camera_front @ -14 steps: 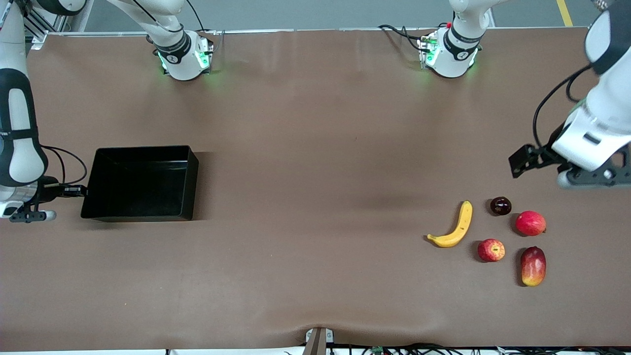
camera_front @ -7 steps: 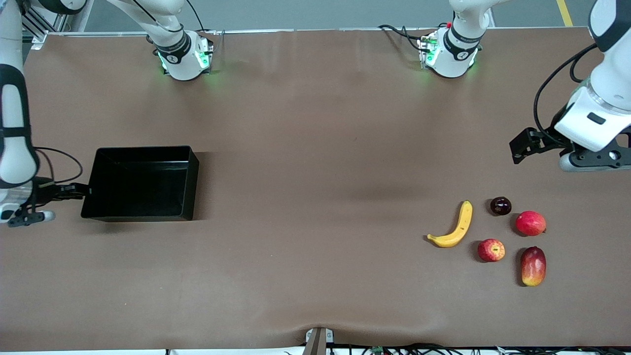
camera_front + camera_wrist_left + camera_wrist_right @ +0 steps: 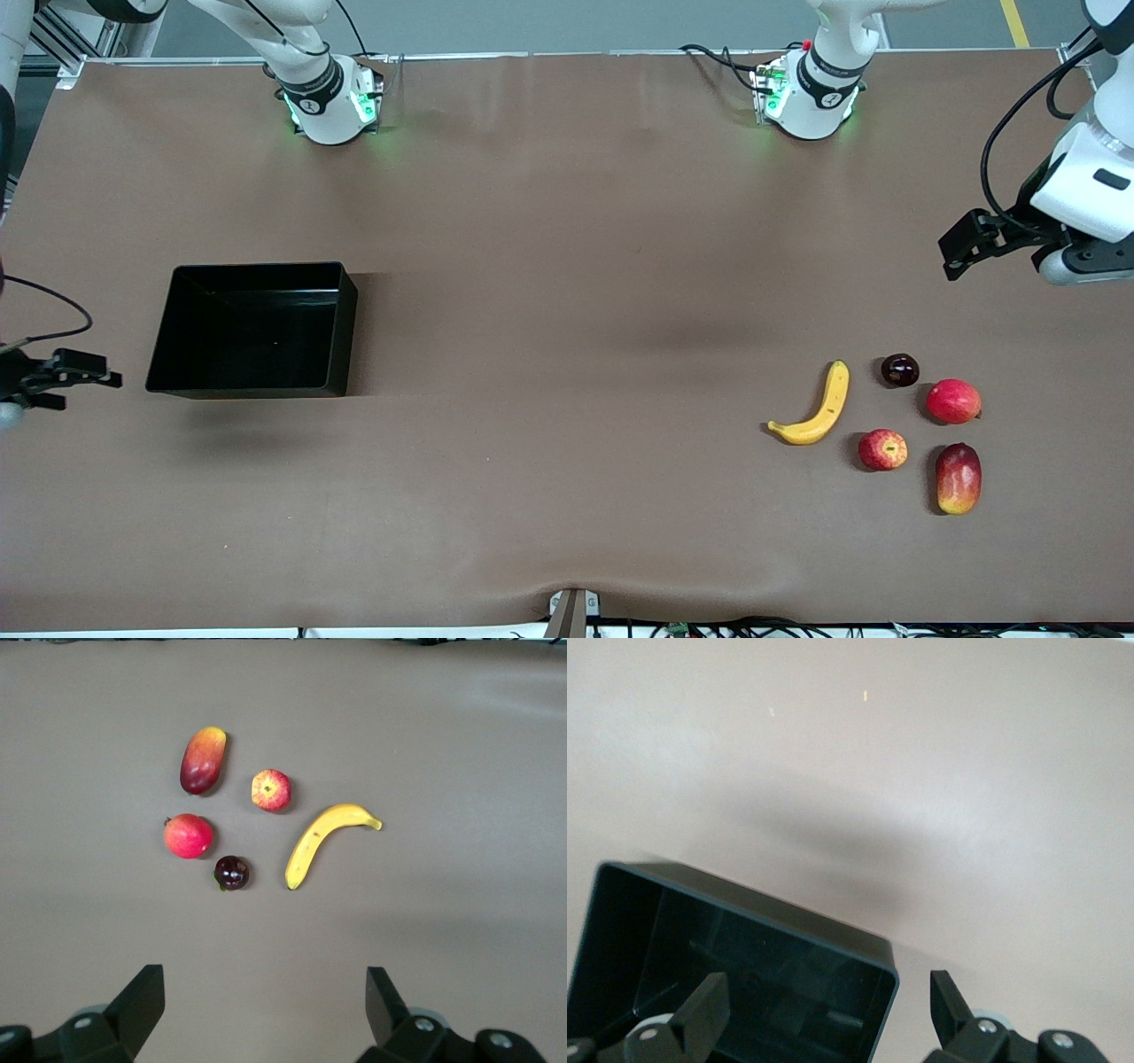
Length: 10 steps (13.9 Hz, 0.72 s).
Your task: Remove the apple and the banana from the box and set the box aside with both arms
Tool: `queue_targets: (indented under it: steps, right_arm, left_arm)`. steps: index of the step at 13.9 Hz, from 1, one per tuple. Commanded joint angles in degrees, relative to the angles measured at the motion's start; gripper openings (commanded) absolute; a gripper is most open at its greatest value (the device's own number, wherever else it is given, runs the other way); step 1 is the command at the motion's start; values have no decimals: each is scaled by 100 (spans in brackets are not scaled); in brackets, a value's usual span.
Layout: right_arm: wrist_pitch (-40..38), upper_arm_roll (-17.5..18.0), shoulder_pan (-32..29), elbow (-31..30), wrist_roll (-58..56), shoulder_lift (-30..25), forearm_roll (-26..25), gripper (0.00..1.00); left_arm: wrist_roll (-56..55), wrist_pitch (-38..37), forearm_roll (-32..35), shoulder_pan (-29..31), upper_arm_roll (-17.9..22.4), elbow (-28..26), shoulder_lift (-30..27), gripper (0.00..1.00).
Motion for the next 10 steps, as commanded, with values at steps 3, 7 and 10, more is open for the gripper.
queue_targets:
  steps: [3,7,10]
  right_arm:
    - [-827,-98,379,606,-1,-340,-53,100]
    - [-1616,-431,1116,545,1208,-1069,-280,100]
    - [-2250,-511,1505,344,1898,-1552,-677,100]
  left_arm:
    - [172,-205,-245,-311,385,-157,-279,100]
    - [268,-284,-245,-275,349,-140,-287,100]
    - [269,-337,-254,-293,314,-157,-288,100]
